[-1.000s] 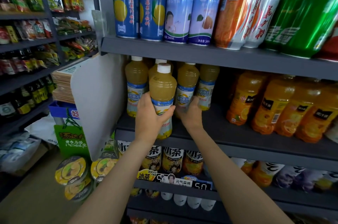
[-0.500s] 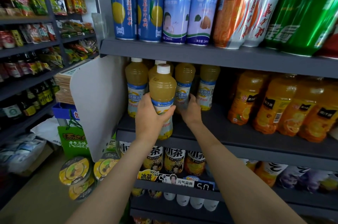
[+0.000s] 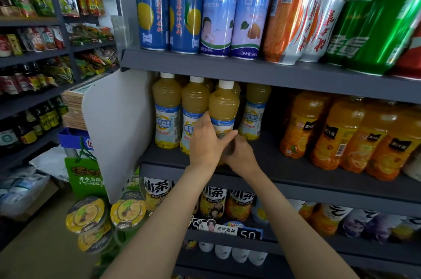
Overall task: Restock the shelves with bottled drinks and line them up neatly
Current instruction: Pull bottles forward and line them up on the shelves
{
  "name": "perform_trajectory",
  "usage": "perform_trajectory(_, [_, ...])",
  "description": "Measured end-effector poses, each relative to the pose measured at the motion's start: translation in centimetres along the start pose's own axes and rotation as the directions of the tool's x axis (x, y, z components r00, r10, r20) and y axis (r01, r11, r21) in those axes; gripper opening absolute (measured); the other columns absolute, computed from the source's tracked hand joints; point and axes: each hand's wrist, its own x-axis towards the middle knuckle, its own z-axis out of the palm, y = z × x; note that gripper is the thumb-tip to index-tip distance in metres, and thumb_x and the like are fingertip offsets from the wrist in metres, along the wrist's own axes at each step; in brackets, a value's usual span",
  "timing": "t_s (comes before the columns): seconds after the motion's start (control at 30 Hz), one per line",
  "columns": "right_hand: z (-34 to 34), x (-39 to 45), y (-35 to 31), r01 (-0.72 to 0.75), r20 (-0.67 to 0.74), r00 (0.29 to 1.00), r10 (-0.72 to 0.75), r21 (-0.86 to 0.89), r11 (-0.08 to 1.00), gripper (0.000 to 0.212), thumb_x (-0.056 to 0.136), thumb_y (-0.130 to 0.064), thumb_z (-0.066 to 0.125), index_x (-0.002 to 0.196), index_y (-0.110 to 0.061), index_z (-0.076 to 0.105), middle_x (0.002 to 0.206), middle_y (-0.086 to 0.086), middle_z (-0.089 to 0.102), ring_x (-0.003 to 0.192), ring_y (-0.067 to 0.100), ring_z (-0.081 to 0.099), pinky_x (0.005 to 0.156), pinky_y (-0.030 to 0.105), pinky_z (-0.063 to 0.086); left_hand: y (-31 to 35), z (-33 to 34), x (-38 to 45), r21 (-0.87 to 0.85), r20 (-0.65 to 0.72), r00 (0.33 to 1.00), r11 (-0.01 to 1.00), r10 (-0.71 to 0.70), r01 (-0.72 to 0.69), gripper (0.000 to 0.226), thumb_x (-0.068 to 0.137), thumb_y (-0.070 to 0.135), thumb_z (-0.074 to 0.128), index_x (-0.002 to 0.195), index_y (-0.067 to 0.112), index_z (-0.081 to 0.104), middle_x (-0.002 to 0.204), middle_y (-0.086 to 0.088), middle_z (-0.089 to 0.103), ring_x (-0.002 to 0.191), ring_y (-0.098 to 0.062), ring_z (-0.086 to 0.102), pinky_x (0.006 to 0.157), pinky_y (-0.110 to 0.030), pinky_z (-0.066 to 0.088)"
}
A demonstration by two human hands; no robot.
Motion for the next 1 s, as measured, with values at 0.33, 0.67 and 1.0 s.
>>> perform_trajectory(0.33, [0.4, 0.3, 0.3, -0.065, -0.073, 0.995, 0.073, 0.108, 0.992, 0.06, 0.072, -0.013, 0.079, 0.121, -0.005, 0.044, 0.12, 0.005, 0.057, 0.105, 0.011, 0.053, 0.081, 0.015, 0.04, -4.6, -1.4, -3.1, 0.062, -0.192, 0.976, 0.992, -0.097, 0.111, 0.053, 0.078, 0.017, 0.072, 0.122, 0.003, 0.046, 0.123, -0.017, 0.045, 0.116, -0.029, 0.039, 0.095, -0.032, 0.036])
perform_trajectory(0.67, [2.7, 0.5, 0.0, -0.084, -0.286, 0.956, 0.058, -0.077, 0.993, 0.062, 0.069, -0.023, 0.08, 0.111, -0.003, 0.04, 0.118, 0.014, 0.05, 0.113, 0.034, 0.047, 0.091, 0.047, 0.045, -5.2, -1.2, -1.9, 0.074, -0.129, 0.974, 0.978, -0.185, 0.195, 0.055, 0.077, 0.013, 0.073, 0.121, 0.003, 0.042, 0.124, -0.015, 0.046, 0.117, -0.029, 0.041, 0.095, -0.036, 0.039])
perform_trajectory(1.0, [-4.2, 3.0, 2.9, -0.139, -0.435, 0.878, 0.199, 0.167, 0.976, 0.064, 0.081, -0.025, 0.071, 0.129, 0.005, 0.04, 0.127, 0.02, 0.048, 0.12, 0.03, 0.046, 0.093, 0.029, 0.04, -3.5, -2.5, -3.3, 0.127, -0.179, 0.983, 0.992, 0.047, -0.024, 0.039, 0.077, 0.002, 0.067, 0.112, 0.0, 0.051, 0.108, -0.015, 0.05, 0.103, -0.028, 0.05, 0.089, -0.042, 0.047])
